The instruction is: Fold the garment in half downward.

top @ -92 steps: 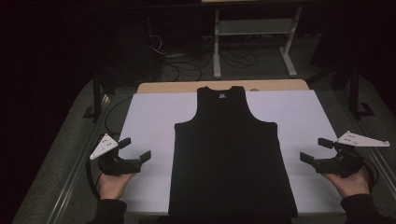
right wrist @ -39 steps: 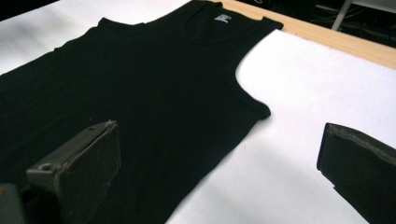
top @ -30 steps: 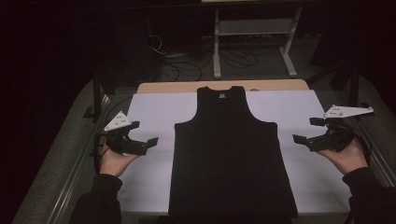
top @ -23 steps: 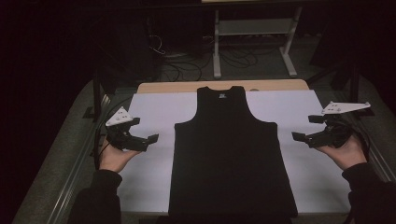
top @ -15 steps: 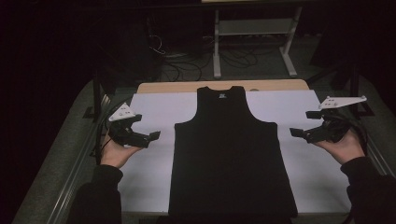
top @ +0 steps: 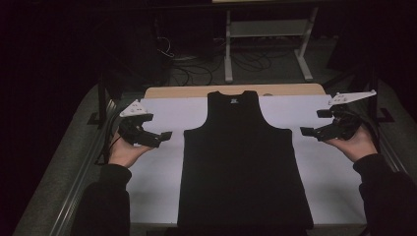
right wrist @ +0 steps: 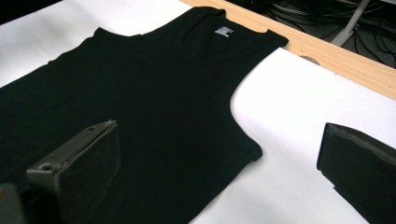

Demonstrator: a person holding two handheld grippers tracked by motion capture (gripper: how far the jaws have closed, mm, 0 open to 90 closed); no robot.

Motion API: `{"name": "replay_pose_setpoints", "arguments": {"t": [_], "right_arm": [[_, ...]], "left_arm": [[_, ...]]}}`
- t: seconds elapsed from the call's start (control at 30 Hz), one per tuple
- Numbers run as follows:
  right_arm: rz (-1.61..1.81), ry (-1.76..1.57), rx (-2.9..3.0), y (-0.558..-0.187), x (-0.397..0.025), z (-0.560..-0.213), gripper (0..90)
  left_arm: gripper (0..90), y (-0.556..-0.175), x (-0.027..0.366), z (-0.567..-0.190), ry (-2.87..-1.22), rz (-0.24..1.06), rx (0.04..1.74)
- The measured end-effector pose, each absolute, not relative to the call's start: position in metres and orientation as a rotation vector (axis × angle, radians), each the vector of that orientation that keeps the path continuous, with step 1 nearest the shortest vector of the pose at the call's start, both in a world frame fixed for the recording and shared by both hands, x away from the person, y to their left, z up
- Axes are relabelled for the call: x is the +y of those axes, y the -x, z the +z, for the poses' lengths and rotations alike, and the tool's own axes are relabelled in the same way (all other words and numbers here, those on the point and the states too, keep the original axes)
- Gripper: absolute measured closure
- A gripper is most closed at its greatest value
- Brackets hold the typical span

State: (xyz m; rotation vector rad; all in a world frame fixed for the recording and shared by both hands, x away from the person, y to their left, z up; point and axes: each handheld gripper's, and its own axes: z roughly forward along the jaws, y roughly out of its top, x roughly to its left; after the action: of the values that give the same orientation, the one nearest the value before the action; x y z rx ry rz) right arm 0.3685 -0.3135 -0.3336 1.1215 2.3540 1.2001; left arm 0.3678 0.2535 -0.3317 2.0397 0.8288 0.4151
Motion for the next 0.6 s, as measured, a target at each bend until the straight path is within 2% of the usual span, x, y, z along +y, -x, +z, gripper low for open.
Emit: {"name": "replay_pose_setpoints", "arguments": {"t": [0.17, 0.6], "right_arm": [[1.191, -1.124, 2.357, -0.377, -0.313, -0.333, 0.0], [1.187, -1.174, 2.361, -0.397, -0.321, -0.34, 0.0]], "left_arm": [[0.0, -0.377, 0.251, -0.332, -2.071, 0.405, 0.831], [0.0, -0.396, 0.258, -0.343, -2.003, 0.373, 0.887]]}}
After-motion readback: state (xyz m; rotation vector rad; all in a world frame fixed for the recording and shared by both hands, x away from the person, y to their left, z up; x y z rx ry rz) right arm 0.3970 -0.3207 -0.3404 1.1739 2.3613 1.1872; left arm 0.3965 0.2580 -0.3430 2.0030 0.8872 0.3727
